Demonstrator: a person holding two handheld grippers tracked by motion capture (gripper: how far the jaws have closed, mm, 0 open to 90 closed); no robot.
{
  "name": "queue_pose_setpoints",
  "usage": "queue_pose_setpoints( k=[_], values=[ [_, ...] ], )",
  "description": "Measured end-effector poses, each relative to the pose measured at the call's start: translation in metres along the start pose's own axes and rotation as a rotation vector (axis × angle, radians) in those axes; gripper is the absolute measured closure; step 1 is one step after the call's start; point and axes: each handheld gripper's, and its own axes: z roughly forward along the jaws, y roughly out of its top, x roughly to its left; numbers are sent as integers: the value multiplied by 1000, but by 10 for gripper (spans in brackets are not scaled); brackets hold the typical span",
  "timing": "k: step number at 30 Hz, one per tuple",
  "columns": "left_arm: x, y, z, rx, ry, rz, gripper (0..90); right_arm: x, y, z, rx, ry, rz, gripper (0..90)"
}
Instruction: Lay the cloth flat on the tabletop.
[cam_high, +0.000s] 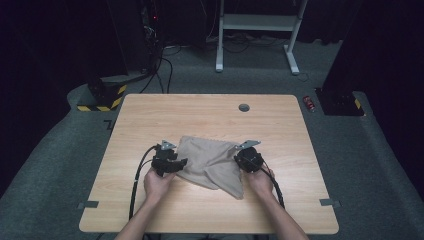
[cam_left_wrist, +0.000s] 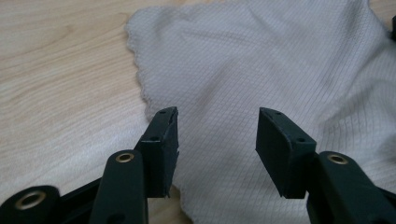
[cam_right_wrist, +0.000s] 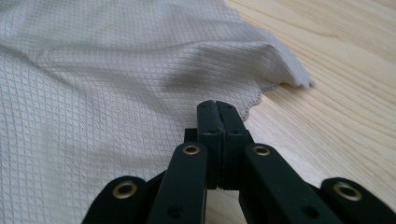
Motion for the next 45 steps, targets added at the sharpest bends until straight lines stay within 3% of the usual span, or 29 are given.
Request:
queue_pose_setpoints(
  k=[9,12,15,19,21,27,32,33,36,40,45],
  values=[
    [-4,-9,2,18,6,10,498,-14,-8,-8,20,-75,12,881],
    [-6,-9,2,16,5,20,500,-12,-8,-13,-6,-72,19,864],
    [-8,-9,2,14,17,33,508,-3,-8,-20,-21,-42,-10,841],
    [-6,-7,5,10,45,43,518,3,-10,-16,4,-32,-30,838],
    [-5,-6,7,12,73,63,518,-1,-11,-11,14,-34,-4,843],
    [1,-1,15,-17,87,54,494,-19,-4,-2,-5,-56,36,843],
    [5,6,13,35,109,54,482,-19,0,1,2,-74,37,782],
    [3,2,8,18,87,40,476,-17,-5,-5,-24,-45,48,767],
    [-2,-3,-2,-18,58,39,476,-12,-12,-13,-48,-29,41,755],
    [-23,-11,-26,-91,3,55,461,-1,-32,-30,-80,-19,3,736],
    [-39,-22,-27,-63,-42,70,444,2,-43,-34,-86,-7,8,710]
  ],
)
